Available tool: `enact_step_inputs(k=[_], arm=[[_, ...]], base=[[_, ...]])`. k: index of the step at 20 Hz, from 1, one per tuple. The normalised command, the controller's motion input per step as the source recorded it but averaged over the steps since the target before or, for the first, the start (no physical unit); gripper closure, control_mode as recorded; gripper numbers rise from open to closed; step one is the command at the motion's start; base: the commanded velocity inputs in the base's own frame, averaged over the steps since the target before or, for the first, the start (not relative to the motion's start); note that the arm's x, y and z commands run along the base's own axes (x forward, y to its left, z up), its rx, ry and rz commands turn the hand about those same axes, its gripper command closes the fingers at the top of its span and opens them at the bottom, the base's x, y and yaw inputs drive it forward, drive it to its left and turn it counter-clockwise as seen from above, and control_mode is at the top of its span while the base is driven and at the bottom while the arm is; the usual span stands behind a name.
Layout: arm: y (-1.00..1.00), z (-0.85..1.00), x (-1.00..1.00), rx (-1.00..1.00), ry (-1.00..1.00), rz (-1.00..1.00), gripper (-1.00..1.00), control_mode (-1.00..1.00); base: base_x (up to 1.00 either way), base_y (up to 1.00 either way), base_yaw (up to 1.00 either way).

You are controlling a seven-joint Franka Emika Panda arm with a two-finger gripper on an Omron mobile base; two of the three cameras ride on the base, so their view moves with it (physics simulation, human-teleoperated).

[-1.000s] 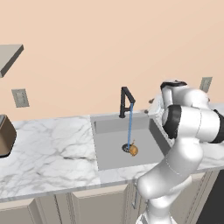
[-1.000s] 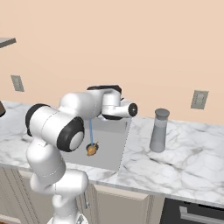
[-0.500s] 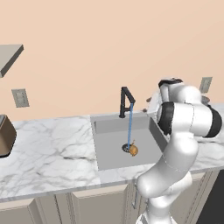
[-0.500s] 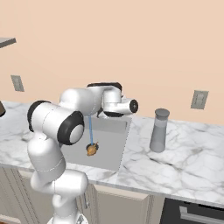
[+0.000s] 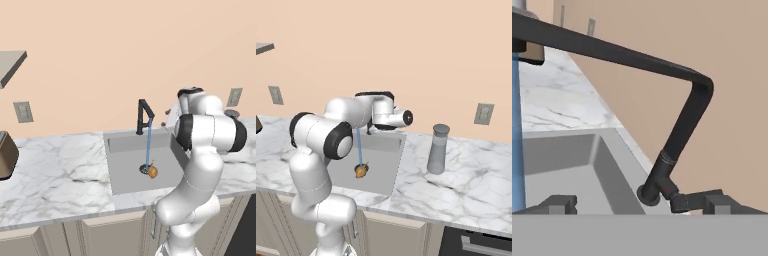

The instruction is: Turn on the sink faucet. Then move the onion from the counter to the sink. Turn off the sink. Move the vegetable from the sink to the pot next to the stove. Finally move the pot to the front right burner.

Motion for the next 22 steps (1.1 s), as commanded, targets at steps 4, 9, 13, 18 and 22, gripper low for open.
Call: enact_step_inputs(k=[4, 9, 13, 18, 22], arm=[[0.00, -0.03, 0.16, -0.02, -0.01, 0.01, -1.00, -1.00], [0.00, -0.03, 0.19, -0.01, -0.02, 0.02, -1.00, -1.00], [0.00, -0.05, 0.22, -0.01, -0.02, 0.03, -1.00, -1.00], [0.00, -0.09, 0.20, -0.01, -0.02, 0.03, -1.00, -1.00], [0.00, -0.10, 0.19, -0.01, -0.02, 0.03, -1.00, -1.00]], base=[[0.00, 0.00, 0.00], [0.00, 0.00, 0.00], [0.00, 0.00, 0.00], [0.00, 0.00, 0.00], [0.00, 0.00, 0.00]])
